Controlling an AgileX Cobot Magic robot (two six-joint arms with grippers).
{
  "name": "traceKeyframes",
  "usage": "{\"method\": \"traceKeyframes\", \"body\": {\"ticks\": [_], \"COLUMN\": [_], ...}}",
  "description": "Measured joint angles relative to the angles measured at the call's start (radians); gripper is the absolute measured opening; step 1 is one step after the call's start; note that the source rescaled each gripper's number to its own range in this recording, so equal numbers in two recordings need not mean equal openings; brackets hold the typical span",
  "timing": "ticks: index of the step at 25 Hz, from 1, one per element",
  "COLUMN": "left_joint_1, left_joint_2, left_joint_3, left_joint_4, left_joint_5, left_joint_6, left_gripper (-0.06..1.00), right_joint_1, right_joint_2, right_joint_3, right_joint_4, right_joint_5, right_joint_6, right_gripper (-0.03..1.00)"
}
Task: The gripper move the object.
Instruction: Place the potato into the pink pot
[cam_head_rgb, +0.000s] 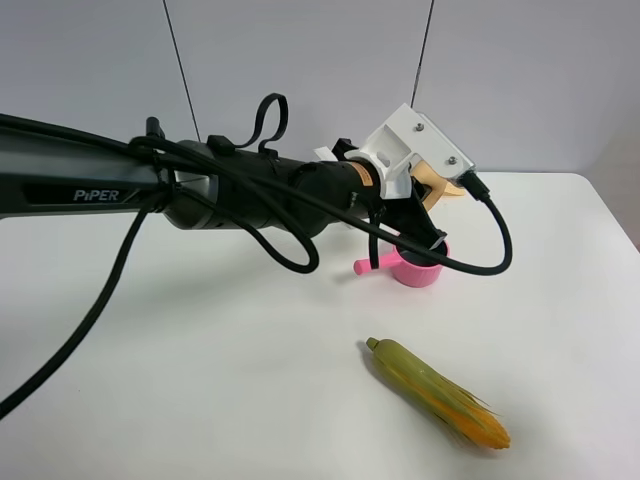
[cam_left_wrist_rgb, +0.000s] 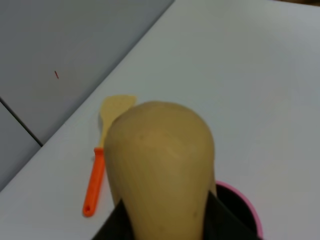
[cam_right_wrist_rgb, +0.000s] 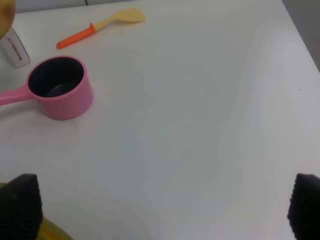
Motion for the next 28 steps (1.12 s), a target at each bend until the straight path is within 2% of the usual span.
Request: {"method": "traceKeyframes", "body": {"ticks": [9,17,25,28], "left_joint_1": [0.000,0.000,0.000,0.000], "left_joint_2": [0.081,0.136,0.157,0.165], "left_joint_3": [-0.001,-0.001,-0.001,-0.001], "left_joint_4": [0.002,0.092,0.110,0.160], "left_joint_5": [-0.139,-0.184,-0.269,-0.287], "left_joint_6": [-0.149,-0.244,-0.293,-0.323], "left_gripper": [0.00,0.00,0.00,0.00], "right_joint_1": [0.000,0.000,0.000,0.000], "right_joint_2": [0.000,0.000,0.000,0.000], "right_joint_3": [0.000,0.000,0.000,0.000], "right_joint_4": [0.000,0.000,0.000,0.000], "right_joint_5": [0.000,0.000,0.000,0.000], "right_joint_6": [0.000,0.000,0.000,0.000], "right_gripper": [1.00,1.00,1.00,1.00]}}
